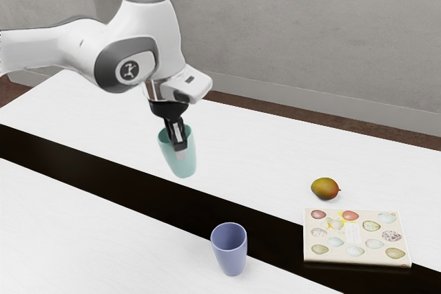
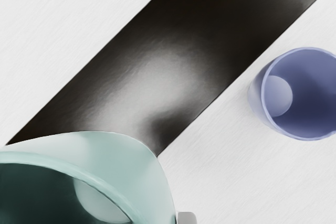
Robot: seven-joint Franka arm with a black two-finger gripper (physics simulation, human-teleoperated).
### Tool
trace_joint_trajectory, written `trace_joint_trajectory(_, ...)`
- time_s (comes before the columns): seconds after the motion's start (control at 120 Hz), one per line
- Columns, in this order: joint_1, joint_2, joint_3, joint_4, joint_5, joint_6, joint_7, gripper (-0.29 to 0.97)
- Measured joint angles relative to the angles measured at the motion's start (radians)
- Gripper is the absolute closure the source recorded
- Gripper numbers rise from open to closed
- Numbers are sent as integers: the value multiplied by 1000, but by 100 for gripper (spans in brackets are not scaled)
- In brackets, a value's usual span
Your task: Place the left cup onto the right cup
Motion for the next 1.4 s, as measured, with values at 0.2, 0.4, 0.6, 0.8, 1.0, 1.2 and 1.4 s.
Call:
trace_joint_trajectory(0.2, 4, 0, -80, 0, -25, -16, -14, 78)
trace_joint_trajectory(0.4, 2, 2, -155, 1, -56, -24, -24, 78)
trace_joint_trajectory(0.6, 3, 5, -193, -8, -80, -19, -31, 78)
trace_joint_trajectory(0.8, 7, -24, -205, -67, -93, -13, -38, 78)
trace_joint_trajectory(1.0, 16, -15, -204, -96, -104, 14, -44, 78)
trace_joint_trajectory(1.2, 16, 15, -204, -96, -105, 39, -48, 78)
trace_joint_trajectory(1.4, 10, 27, -205, -91, -104, 52, -52, 78)
